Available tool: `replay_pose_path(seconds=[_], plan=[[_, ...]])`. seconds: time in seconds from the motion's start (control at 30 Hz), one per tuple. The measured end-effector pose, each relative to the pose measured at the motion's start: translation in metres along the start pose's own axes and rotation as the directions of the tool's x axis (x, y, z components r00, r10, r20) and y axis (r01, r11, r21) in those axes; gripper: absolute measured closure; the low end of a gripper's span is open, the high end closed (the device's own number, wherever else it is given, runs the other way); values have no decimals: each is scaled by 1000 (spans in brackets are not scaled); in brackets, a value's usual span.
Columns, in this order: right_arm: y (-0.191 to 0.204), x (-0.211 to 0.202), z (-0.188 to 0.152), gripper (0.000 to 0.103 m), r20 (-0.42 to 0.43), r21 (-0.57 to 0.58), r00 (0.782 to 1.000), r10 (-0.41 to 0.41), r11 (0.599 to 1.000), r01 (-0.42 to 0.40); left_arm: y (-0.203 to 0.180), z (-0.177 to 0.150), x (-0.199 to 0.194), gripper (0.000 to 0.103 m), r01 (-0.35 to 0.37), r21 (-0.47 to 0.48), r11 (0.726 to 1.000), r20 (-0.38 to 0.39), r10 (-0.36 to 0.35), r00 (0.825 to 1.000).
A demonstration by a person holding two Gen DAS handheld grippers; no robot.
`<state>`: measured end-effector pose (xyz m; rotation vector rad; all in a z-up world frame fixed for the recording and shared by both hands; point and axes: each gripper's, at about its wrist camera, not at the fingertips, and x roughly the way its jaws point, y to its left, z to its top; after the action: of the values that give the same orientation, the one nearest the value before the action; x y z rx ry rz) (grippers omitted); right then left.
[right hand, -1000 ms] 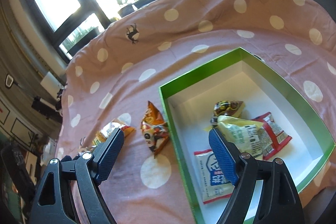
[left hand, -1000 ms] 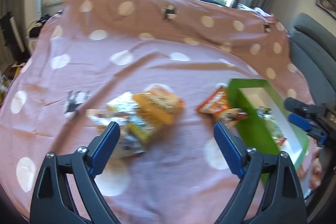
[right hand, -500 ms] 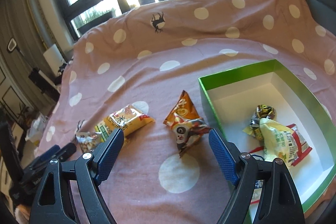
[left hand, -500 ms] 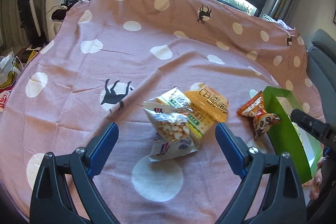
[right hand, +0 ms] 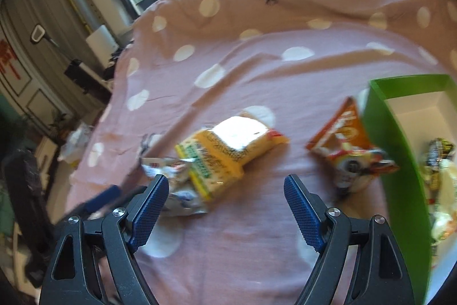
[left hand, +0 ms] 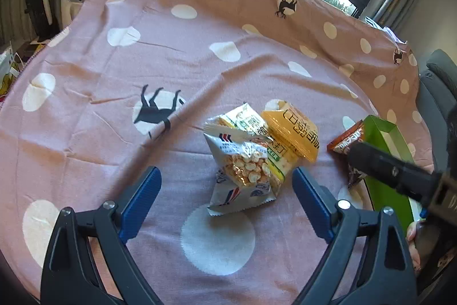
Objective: Organize snacks
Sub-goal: 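Move the right gripper back to the snack pile, then grasp the small white peanut packet with the right gripper, then lift the peanut packet and carry it over the green box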
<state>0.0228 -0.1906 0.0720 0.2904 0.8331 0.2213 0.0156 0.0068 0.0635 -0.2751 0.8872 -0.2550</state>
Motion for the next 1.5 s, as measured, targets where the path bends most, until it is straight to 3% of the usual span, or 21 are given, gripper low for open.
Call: replay_pose_path(seconds=[0.17, 0.4, 0.57, 0.7, 0.97, 1.5], plan=[[11, 30, 13, 21, -87, 37, 989, 118, 993, -115, 0, 1, 13, 15, 2, -14, 1000, -34, -3, 999], [25, 79, 7, 44, -247, 61, 946, 210, 978, -201, 6, 1, 31, 32, 37, -65, 997, -93, -43, 995], [28, 93, 3, 48, -285, 58, 925, 252, 968, -246, 2, -1, 44, 53, 65, -60, 996, -133, -73, 988], [33, 103, -1, 48, -307, 33, 924, 228, 973, -229, 0, -3, 45, 55, 53, -42, 998, -131, -58, 990], [32, 92, -5, 50, -271, 21, 931, 246, 968, -250, -10, -5, 29, 56, 55, 11, 998, -92, -54, 994], [31, -18, -10, 50, -39, -35, 969, 245, 969, -246, -78, -13, -46, 57, 114, 181, 977, 69, -129, 989]])
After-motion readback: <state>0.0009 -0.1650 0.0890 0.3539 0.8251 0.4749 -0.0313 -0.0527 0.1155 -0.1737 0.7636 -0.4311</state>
